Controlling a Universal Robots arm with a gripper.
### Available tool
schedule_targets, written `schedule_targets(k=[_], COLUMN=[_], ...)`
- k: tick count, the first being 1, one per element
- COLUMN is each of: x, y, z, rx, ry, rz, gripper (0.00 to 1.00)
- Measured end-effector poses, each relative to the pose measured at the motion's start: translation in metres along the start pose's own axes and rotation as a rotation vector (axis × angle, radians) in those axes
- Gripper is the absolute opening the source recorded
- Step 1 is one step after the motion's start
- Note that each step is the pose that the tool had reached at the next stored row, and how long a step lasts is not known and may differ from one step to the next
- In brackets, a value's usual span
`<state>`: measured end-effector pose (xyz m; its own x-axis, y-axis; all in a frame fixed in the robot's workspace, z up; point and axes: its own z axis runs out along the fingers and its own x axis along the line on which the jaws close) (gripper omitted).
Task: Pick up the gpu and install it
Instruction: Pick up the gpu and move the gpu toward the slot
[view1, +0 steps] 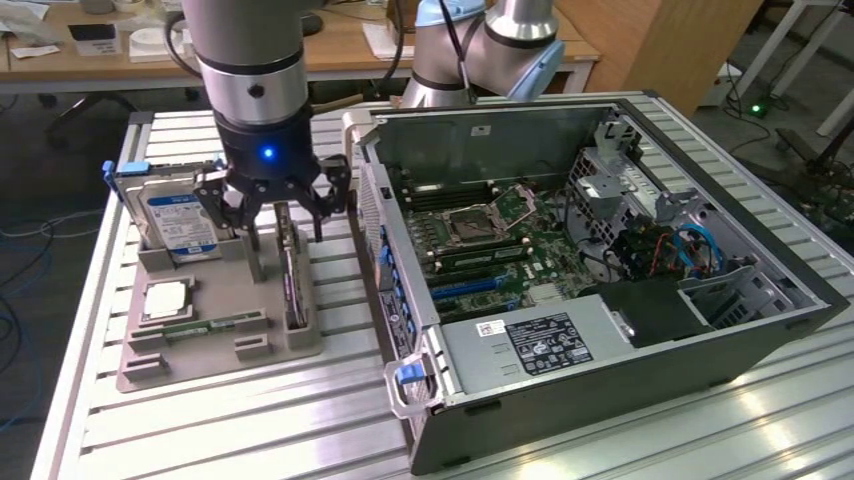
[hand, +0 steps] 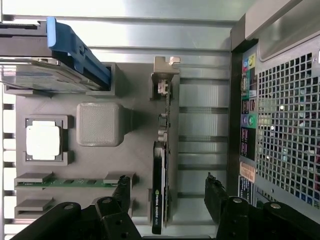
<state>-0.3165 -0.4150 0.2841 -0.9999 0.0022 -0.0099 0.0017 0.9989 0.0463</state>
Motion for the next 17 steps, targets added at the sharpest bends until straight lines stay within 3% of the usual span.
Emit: schedule_targets(k=[7,11,17], x=[0.000,0.001,0.003], y=[-0.0002,0.0001,0.0046], z=[0.0055,0.0110,0.0216], rx=[0.0008,0.0063,0.0078], ry=[-0.0015,-0.0021,-0.0023], rz=[0.000,0.000,0.005], gripper=[0.71,0.71,0.71])
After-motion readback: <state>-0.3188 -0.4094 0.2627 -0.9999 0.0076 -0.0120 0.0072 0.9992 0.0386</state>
